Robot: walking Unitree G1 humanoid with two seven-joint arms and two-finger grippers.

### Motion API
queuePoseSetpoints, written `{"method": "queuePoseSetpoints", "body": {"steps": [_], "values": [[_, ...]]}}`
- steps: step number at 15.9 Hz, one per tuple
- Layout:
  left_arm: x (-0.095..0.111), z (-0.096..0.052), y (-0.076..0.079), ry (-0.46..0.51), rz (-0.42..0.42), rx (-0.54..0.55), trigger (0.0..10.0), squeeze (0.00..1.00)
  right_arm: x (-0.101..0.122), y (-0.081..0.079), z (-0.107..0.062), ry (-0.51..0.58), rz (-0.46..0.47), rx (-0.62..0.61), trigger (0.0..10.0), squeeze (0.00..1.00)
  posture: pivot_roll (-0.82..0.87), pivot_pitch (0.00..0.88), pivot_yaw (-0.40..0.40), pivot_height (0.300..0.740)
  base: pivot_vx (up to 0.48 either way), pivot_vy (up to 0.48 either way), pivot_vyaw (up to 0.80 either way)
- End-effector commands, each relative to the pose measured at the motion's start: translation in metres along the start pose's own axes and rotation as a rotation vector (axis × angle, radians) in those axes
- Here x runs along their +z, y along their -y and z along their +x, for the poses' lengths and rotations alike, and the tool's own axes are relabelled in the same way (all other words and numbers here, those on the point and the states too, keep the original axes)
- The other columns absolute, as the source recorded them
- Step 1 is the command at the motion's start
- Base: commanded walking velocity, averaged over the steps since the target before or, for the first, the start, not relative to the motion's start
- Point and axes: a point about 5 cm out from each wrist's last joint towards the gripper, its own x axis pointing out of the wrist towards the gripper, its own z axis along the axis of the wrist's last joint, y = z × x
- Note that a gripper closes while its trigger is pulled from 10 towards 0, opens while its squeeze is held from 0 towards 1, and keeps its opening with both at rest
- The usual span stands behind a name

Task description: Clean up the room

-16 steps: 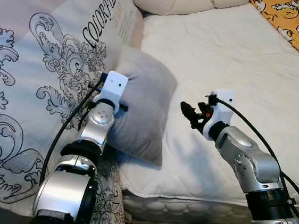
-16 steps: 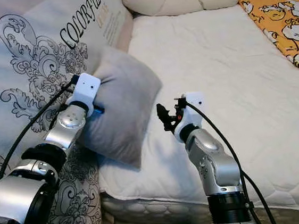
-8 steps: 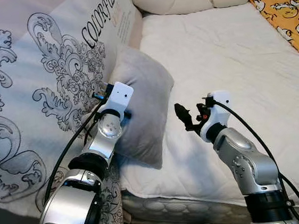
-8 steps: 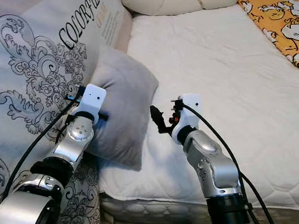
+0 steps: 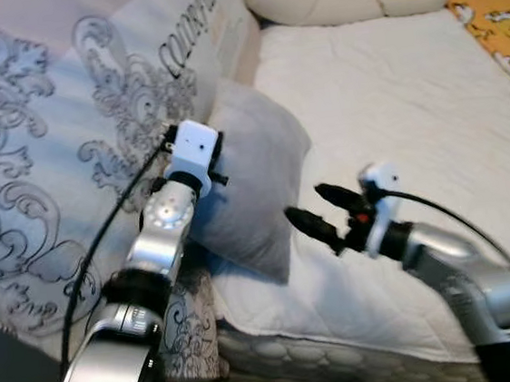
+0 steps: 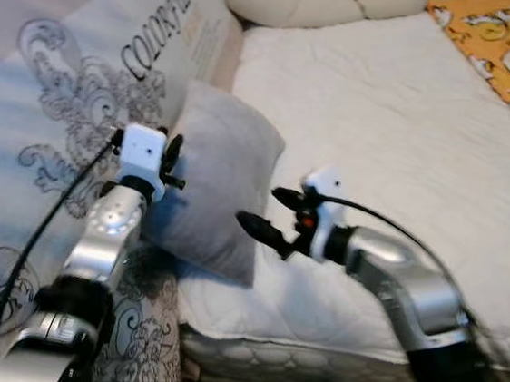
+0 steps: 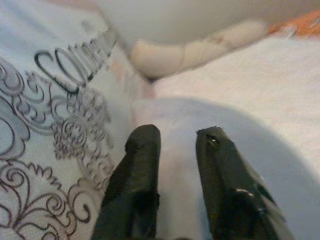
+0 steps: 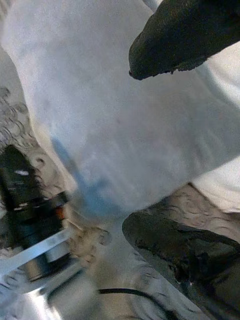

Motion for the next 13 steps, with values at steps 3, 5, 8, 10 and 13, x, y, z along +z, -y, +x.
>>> {"method": "queuePoseSetpoints", "body": {"steps": [3,5,8,10,13], "values": [[0.012,-0.02,0.002,-0.043,-0.076,-0.118,10.0,1.0,0.003,-0.002,-0.01,-0.041,-0.051,0.056,10.0,1.0,-0.1,0.0,0.051,0.74,0.0,0.0,0.0],[0.012,-0.034,0.001,-0.071,-0.117,-0.114,10.0,1.0,0.006,0.001,-0.012,-0.049,-0.094,0.035,10.0,1.0,-0.1,0.0,0.053,0.74,0.0,0.0,0.0],[0.006,-0.062,-0.005,-0.058,-0.118,-0.025,10.0,0.87,0.008,0.012,-0.007,-0.017,-0.096,-0.114,10.0,0.0,-0.08,0.0,0.048,0.74,0.0,0.0,0.0],[0.0,-0.076,-0.006,-0.095,-0.137,-0.003,10.0,0.88,0.007,0.021,0.0,-0.009,-0.081,-0.251,10.0,0.0,-0.09,0.0,0.049,0.74,0.0,-0.223,0.0],[-0.007,-0.095,-0.009,-0.165,-0.174,0.105,10.0,0.89,0.0,0.023,0.005,0.045,0.014,-0.409,10.0,0.0,-0.07,0.0,0.017,0.74,0.0,-0.48,0.0]]}}
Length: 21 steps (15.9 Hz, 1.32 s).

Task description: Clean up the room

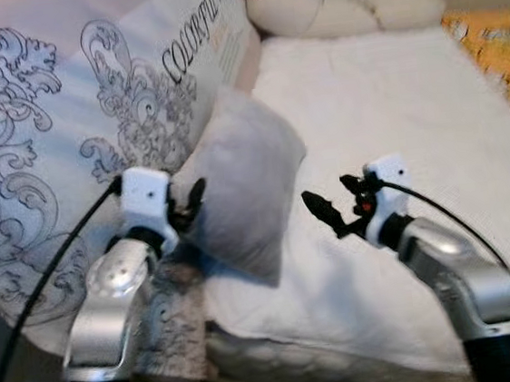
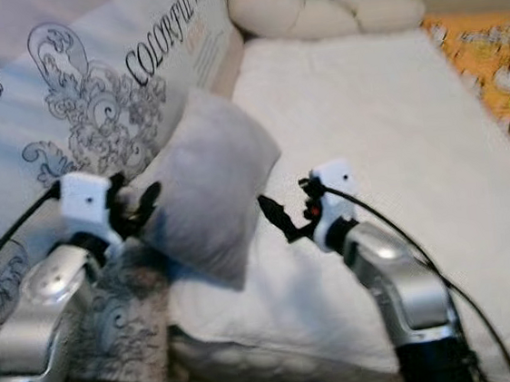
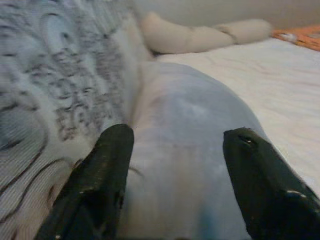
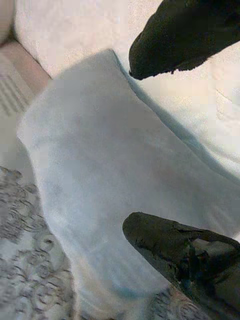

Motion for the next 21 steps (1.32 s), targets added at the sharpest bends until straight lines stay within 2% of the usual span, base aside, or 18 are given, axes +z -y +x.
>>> {"method": "queuePoseSetpoints", "body": {"steps": [1,3,6,9,11,13,14,18,21], "values": [[0.0,-0.002,0.0,-0.009,-0.006,0.029,10.0,0.89,0.0,0.011,-0.003,0.007,0.017,-0.095,10.0,0.0,-0.07,0.0,0.017,0.74,0.0,-0.48,0.0],[-0.007,-0.007,-0.002,-0.041,-0.007,0.064,10.0,0.9,-0.004,0.009,0.002,0.006,0.072,-0.198,10.0,0.0,-0.09,0.0,0.029,0.74,0.0,-0.48,0.0],[-0.011,-0.012,0.0,-0.076,0.001,0.089,10.0,0.89,-0.01,0.002,0.002,0.017,0.086,-0.241,10.0,0.0,-0.07,0.0,0.019,0.74,0.0,-0.48,0.0],[-0.02,-0.014,-0.003,-0.115,-0.001,0.106,10.0,0.89,-0.012,0.005,-0.001,-0.011,0.005,-0.369,10.0,0.0,-0.12,0.0,0.02,0.74,0.0,-0.48,0.0],[-0.033,-0.022,-0.005,-0.164,0.001,0.123,10.0,0.89,-0.007,0.007,0.001,0.009,-0.017,-0.382,10.0,0.0,-0.11,0.0,0.022,0.74,0.0,-0.48,0.0],[-0.04,-0.028,-0.007,-0.195,0.018,0.138,10.0,0.89,-0.014,0.013,-0.002,-0.013,-0.003,-0.39,10.0,0.0,-0.08,0.0,0.003,0.74,0.0,-0.48,0.0],[-0.041,-0.028,-0.008,-0.198,0.032,0.143,10.0,0.89,-0.016,0.014,-0.002,-0.014,0.001,-0.4,10.0,0.0,-0.08,0.0,0.001,0.74,0.0,-0.48,0.0],[-0.046,-0.028,-0.012,-0.213,-0.003,0.173,10.0,0.9,-0.017,0.007,0.001,-0.025,-0.018,-0.371,10.0,0.0,-0.09,0.0,0.002,0.74,0.0,-0.48,0.0],[-0.044,-0.027,-0.016,-0.211,0.009,0.192,10.0,0.91,-0.021,0.004,0.0,-0.016,0.024,-0.343,10.0,0.0,-0.09,0.0,0.002,0.74,0.0,-0.48,0.0]]}}
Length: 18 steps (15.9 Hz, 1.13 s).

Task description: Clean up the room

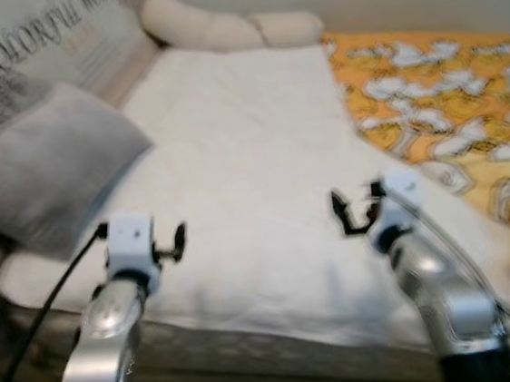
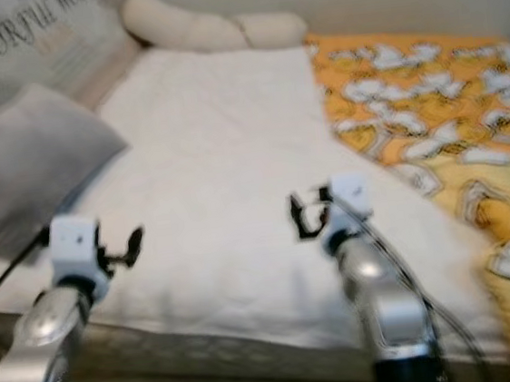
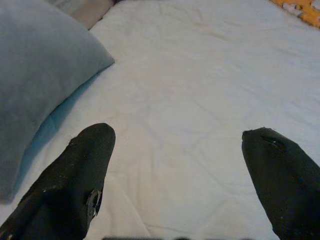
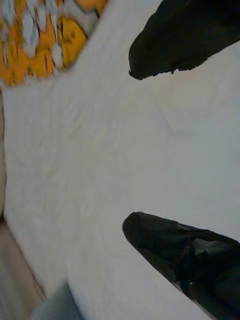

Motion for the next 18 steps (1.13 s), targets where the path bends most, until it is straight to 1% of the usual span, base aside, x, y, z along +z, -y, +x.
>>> {"method": "queuePoseSetpoints", "body": {"steps": [1,3,6,8,9,11,12,13,14,15,18], "values": [[0.008,0.002,-0.002,0.031,0.011,0.011,10.0,0.91,0.004,0.004,0.0,0.006,-0.025,0.002,10.0,0.0,-0.1,0.0,0.004,0.74,0.0,-0.48,0.0],[0.008,0.003,-0.001,0.03,0.03,0.012,10.0,0.91,0.0,0.007,0.0,-0.003,-0.018,0.012,10.0,0.0,-0.09,0.0,0.003,0.74,0.0,-0.471,0.0],[0.009,0.004,0.001,0.036,0.056,0.01,10.0,0.91,-0.01,0.015,-0.001,-0.041,0.007,-0.029,10.0,0.0,-0.08,0.0,-0.002,0.74,0.0,-0.404,0.0],[0.011,0.003,0.001,0.042,0.056,0.013,10.0,0.91,-0.011,0.014,-0.003,-0.038,-0.003,-0.023,10.0,0.0,-0.09,0.0,-0.002,0.74,0.0,-0.386,0.0],[0.01,0.001,0.001,0.048,0.058,0.012,10.0,0.91,-0.008,0.013,-0.004,-0.013,-0.017,-0.008,10.0,0.0,-0.1,0.0,-0.002,0.74,0.0,-0.386,0.0],[0.005,-0.004,-0.001,0.042,0.036,0.036,10.0,0.91,-0.006,0.017,-0.009,0.005,0.002,-0.016,10.0,0.0,-0.1,0.0,-0.007,0.74,0.0,-0.386,0.0],[0.002,-0.011,-0.005,0.041,0.018,0.06,10.0,0.91,-0.009,0.021,-0.016,0.001,0.018,-0.007,10.0,0.0,-0.1,0.0,-0.012,0.74,0.0,-0.386,0.0],[0.0,-0.014,-0.006,0.038,0.009,0.067,10.0,0.91,-0.011,0.021,-0.021,0.0,0.014,0.003,10.0,0.0,-0.1,0.0,-0.013,0.74,0.0,-0.386,0.0],[-0.003,-0.017,-0.006,0.033,0.007,0.068,10.0,0.91,-0.014,0.022,-0.025,-0.002,0.02,0.006,10.0,0.73,-0.1,0.0,-0.012,0.74,0.0,-0.39,0.0],[-0.005,-0.02,-0.005,0.029,0.008,0.066,10.0,0.92,-0.017,0.023,-0.03,0.003,0.024,0.013,10.0,1.0,-0.1,0.0,-0.004,0.74,0.0,-0.386,0.0],[-0.008,-0.031,-0.002,0.052,-0.004,0.058,10.0,0.92,-0.018,0.032,-0.046,0.033,0.008,0.008,10.0,1.0,-0.12,0.0,0.016,0.74,0.0,-0.386,0.0]]}}
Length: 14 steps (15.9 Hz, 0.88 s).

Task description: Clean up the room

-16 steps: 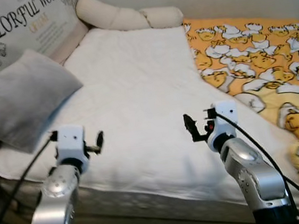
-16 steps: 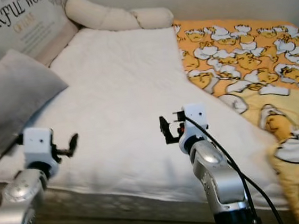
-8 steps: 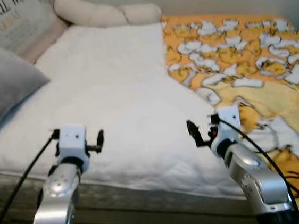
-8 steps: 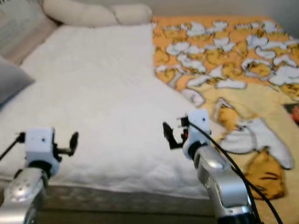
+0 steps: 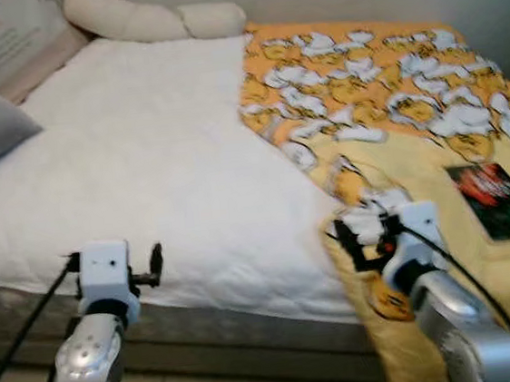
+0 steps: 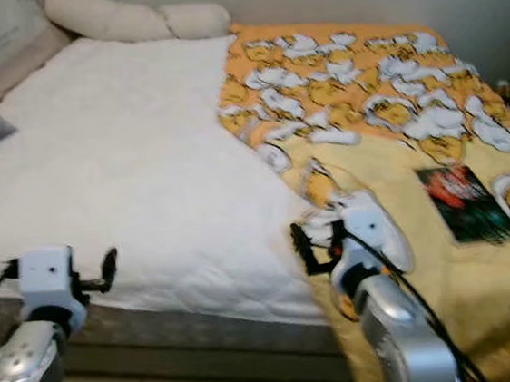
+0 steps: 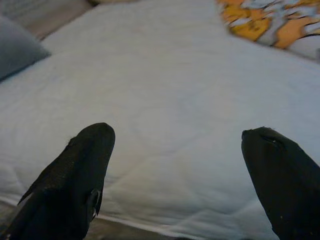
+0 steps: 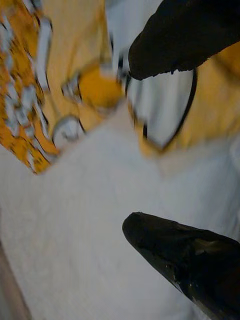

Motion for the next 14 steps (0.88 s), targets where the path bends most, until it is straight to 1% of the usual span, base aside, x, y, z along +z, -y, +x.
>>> {"method": "queuePoseSetpoints", "body": {"steps": [1,2,3,4,7,10,14], "values": [[0.004,-0.003,0.007,0.02,-0.008,-0.024,10.0,0.91,0.004,0.01,-0.007,0.022,0.003,-0.028,10.0,1.0,-0.11,0.0,0.014,0.74,0.0,-0.386,0.0],[0.002,-0.005,0.006,0.013,-0.006,-0.022,10.0,0.91,0.004,0.011,-0.009,0.025,0.005,-0.029,10.0,1.0,-0.11,0.0,0.014,0.74,0.0,-0.386,0.0],[0.0,-0.007,0.005,0.005,-0.002,-0.019,10.0,0.91,0.002,0.011,-0.015,0.027,0.008,-0.027,10.0,1.0,-0.11,0.0,0.014,0.74,0.0,-0.386,0.0],[0.0,-0.007,0.005,0.005,0.01,-0.022,10.0,0.91,0.0,0.008,-0.017,0.024,0.006,-0.024,10.0,1.0,-0.11,0.0,0.014,0.74,0.0,-0.39,0.0],[0.003,-0.001,0.006,0.017,0.024,-0.03,10.0,0.91,-0.004,0.001,-0.019,0.023,0.014,-0.008,10.0,1.0,-0.11,0.0,0.023,0.74,0.0,-0.387,0.0],[0.005,0.003,0.009,0.025,0.021,-0.043,10.0,0.91,-0.002,0.001,-0.02,0.031,0.017,-0.01,10.0,1.0,-0.11,0.0,0.026,0.74,0.0,-0.387,0.0],[0.005,0.005,0.011,0.025,0.018,-0.051,10.0,0.92,-0.002,0.0,-0.019,0.03,0.012,0.003,10.0,1.0,-0.12,0.0,0.022,0.74,0.0,-0.383,0.0]]}}
